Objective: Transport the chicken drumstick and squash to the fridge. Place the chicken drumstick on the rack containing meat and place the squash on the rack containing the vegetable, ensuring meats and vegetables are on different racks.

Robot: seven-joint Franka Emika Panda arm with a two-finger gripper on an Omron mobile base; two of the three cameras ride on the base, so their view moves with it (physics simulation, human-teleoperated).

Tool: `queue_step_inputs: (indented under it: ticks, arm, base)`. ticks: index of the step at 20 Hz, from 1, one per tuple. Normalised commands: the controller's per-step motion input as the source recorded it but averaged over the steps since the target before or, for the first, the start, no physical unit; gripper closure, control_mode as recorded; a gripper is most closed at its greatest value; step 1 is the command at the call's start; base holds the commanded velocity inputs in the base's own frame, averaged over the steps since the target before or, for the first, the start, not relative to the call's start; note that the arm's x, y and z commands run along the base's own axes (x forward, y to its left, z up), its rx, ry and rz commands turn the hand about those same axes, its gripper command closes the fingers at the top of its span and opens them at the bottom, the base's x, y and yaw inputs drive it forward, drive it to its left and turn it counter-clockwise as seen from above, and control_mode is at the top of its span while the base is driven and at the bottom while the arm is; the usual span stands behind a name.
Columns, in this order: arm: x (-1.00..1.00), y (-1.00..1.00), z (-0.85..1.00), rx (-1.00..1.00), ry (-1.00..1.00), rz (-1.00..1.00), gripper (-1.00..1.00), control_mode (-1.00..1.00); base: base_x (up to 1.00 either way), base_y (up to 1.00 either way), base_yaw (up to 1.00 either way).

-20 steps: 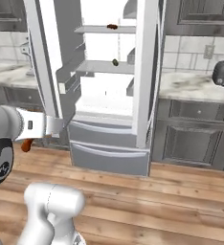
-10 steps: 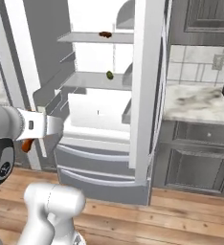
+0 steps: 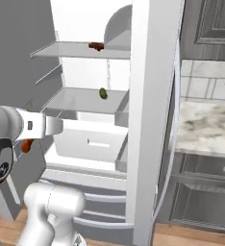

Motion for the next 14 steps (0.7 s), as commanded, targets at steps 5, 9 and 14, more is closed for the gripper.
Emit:
queue_step_inputs:
  ticks: [5, 9, 14]
  arm:
    - [0.00, 0.00, 0.00, 0.00, 0.00, 0.00, 1.00, 1.00]
    - [0.00, 0.00, 0.00, 0.00, 0.00, 0.00, 1.00, 1.00]
    - [0.00, 0.00, 0.00, 0.00, 0.00, 0.00, 1.00, 1.00]
  base:
    - [1.00, 0.18, 0.00]
    - [0.86, 0.00, 0.00]
    - [0.45, 0.00, 0.00]
